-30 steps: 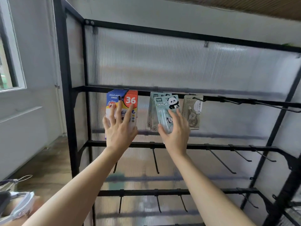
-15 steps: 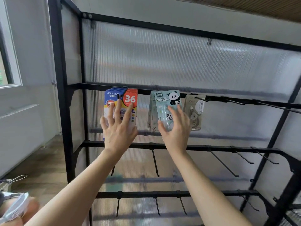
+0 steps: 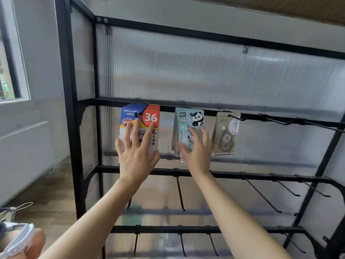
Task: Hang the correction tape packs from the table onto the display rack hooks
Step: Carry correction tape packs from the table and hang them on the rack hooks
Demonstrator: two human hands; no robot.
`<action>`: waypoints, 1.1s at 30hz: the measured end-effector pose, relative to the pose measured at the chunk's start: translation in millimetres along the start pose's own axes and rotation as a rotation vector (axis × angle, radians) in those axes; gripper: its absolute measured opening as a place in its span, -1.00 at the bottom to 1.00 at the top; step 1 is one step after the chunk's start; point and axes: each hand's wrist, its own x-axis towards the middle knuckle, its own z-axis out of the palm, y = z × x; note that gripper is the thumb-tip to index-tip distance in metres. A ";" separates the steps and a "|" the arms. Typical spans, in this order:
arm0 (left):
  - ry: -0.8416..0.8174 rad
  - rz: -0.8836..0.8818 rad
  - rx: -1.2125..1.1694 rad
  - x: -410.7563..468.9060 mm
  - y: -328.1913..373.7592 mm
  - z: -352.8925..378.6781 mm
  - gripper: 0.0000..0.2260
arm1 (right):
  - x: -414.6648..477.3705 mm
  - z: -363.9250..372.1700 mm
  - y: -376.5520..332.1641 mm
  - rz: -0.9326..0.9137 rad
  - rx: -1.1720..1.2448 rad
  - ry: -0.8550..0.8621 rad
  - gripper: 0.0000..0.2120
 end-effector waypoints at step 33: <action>-0.620 -0.073 0.016 -166.1 47.2 -104.2 -0.30 | -194.2 -96.0 -25.6 0.133 -0.329 -0.693 -0.27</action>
